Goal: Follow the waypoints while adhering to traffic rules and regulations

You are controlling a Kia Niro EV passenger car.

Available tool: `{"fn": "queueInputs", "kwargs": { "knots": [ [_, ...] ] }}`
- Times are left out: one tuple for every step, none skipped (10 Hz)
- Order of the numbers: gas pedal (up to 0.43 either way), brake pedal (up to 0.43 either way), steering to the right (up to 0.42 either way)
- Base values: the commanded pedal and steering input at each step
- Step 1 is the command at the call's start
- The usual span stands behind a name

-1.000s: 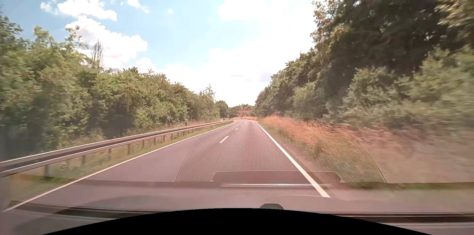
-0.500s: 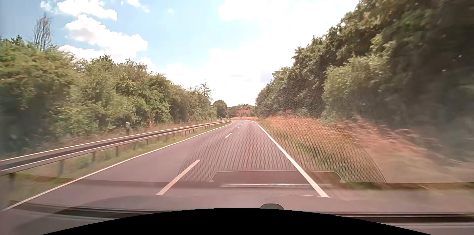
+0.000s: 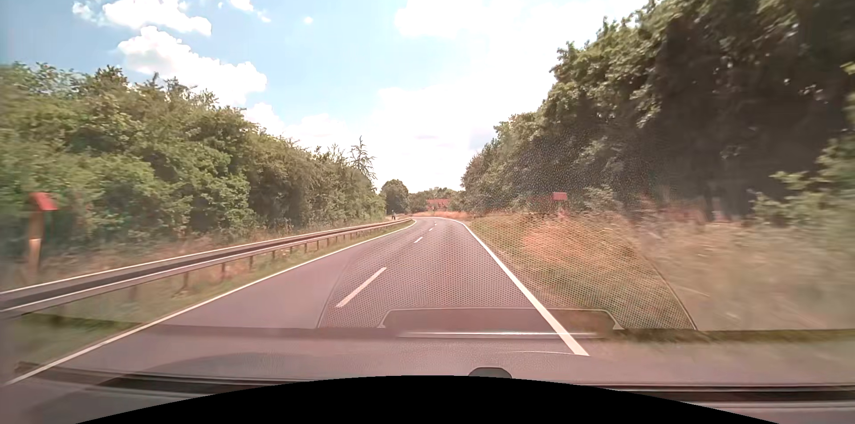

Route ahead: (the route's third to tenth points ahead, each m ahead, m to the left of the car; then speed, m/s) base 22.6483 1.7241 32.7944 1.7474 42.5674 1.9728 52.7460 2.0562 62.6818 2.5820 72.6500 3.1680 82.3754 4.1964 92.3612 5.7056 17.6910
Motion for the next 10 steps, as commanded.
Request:
{"fn": "queueInputs", "kwargs": {
  "knots": [
    [0.067,0.0,-0.004],
    [0.067,0.0,-0.004],
    [0.067,0.0,-0.004],
    [0.067,0.0,-0.004],
    [0.067,0.0,-0.004],
    [0.067,0.0,-0.004],
    [0.067,0.0,-0.004],
    [0.067,0.0,-0.004],
    [0.067,0.0,-0.004],
    [0.067,0.0,-0.004]
  ]
}}
